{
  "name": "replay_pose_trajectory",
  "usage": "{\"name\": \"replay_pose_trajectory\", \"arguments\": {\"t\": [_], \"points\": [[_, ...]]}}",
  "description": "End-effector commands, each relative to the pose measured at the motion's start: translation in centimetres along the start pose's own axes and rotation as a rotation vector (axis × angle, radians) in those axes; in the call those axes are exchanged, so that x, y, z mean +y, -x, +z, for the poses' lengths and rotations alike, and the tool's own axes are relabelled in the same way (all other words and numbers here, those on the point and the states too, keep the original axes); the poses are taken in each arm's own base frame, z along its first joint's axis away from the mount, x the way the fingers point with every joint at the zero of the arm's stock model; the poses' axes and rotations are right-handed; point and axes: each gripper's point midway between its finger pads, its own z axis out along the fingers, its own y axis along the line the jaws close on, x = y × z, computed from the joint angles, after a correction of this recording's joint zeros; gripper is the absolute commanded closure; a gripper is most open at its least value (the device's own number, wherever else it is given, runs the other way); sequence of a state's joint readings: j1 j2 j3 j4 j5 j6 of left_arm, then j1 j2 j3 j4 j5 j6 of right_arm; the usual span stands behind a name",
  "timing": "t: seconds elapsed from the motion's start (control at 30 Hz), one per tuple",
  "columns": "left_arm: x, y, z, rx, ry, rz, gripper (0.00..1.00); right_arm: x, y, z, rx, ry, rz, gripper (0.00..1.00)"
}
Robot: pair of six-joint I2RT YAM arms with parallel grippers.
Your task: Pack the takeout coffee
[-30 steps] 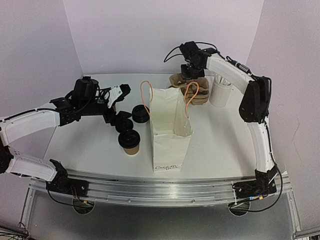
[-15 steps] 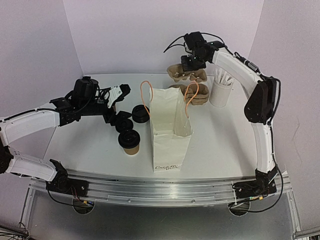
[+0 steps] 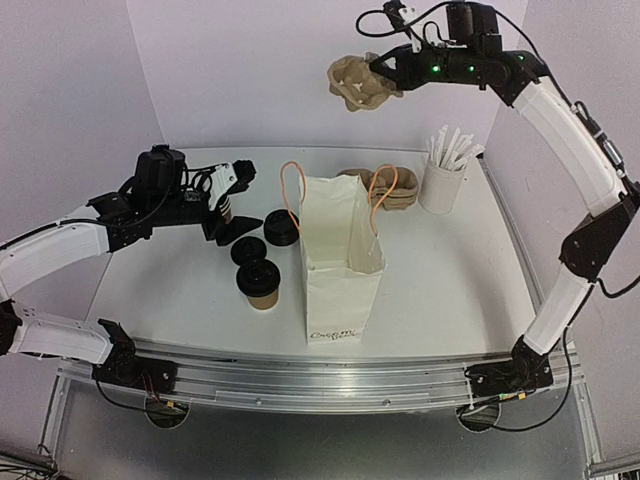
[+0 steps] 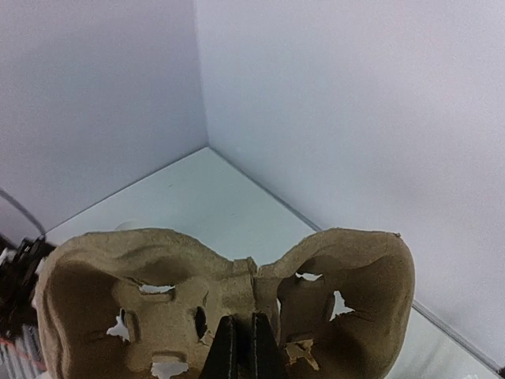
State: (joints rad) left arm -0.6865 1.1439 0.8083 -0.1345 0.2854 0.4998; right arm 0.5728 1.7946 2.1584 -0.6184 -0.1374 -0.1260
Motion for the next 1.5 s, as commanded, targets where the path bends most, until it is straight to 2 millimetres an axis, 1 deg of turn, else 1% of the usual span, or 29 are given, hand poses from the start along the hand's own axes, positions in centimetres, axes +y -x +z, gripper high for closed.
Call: {"name": "replay_pose_trajectory", "arguments": {"t": [0.0, 0.07, 0.13, 0.23, 0.37, 0.5, 0.57, 0.7, 0.77, 0.9, 1.0, 1.07, 1.17, 1.27, 1.33, 1.47], "points": [[0.3, 5.3, -2.2, -0.139, -0.023, 0.091, 0.16, 7.4, -0.2, -3.2, -0.057, 0.395, -0.150, 1.00], [-0.1, 6.0, -2.6, -0.159, -0.048, 0.118, 0.16, 10.3, -1.0, -5.0, -0.074, 0.532, -0.211, 1.00], [-0.5, 6.4, -2.9, -0.173, -0.069, 0.140, 0.16, 12.5, -1.7, -6.7, -0.095, 0.618, -0.276, 1.00], [-0.7, 6.7, -3.1, -0.181, -0.082, 0.158, 0.16, 14.2, -2.8, -8.1, -0.090, 0.659, -0.298, 1.00], [-1.1, 6.8, -3.1, -0.184, -0.109, 0.161, 0.16, 16.2, -4.0, -9.4, -0.075, 0.718, -0.299, 1.00], [-1.4, 6.9, -3.0, -0.189, -0.132, 0.166, 0.16, 18.6, -5.4, -10.3, -0.031, 0.778, -0.288, 1.00], [-1.5, 6.9, -2.9, -0.190, -0.138, 0.177, 0.16, 19.0, -6.2, -10.5, 0.008, 0.779, -0.269, 1.00], [-1.6, 7.1, -2.8, -0.202, -0.143, 0.193, 0.16, 19.0, -8.0, -10.8, 0.066, 0.749, -0.268, 1.00], [-1.8, 7.4, -2.7, -0.211, -0.154, 0.199, 0.16, 19.2, -8.5, -10.5, 0.085, 0.750, -0.264, 1.00], [-2.5, 8.3, -3.0, -0.237, -0.178, 0.233, 0.16, 19.2, -9.7, -9.1, 0.123, 0.743, -0.274, 1.00], [-3.6, 9.2, -3.6, -0.265, -0.209, 0.323, 0.16, 19.2, -10.8, -7.8, 0.165, 0.745, -0.284, 1.00], [-4.4, 9.3, -3.8, -0.276, -0.230, 0.416, 0.16, 19.1, -11.7, -7.2, 0.206, 0.736, -0.292, 1.00], [-5.5, 9.1, -4.1, -0.297, -0.257, 0.566, 0.16, 19.0, -13.5, -6.5, 0.270, 0.722, -0.318, 1.00], [-6.4, 8.6, -4.0, -0.316, -0.296, 0.706, 0.19, 19.0, -14.4, -6.3, 0.300, 0.721, -0.325, 1.00], [-7.0, 8.4, -3.9, -0.323, -0.331, 0.742, 0.20, 19.1, -14.6, -6.3, 0.308, 0.718, -0.336, 1.00], [-7.6, 8.5, -3.7, -0.342, -0.365, 0.761, 0.20, 19.4, -15.4, -6.0, 0.333, 0.709, -0.366, 1.00]]}}
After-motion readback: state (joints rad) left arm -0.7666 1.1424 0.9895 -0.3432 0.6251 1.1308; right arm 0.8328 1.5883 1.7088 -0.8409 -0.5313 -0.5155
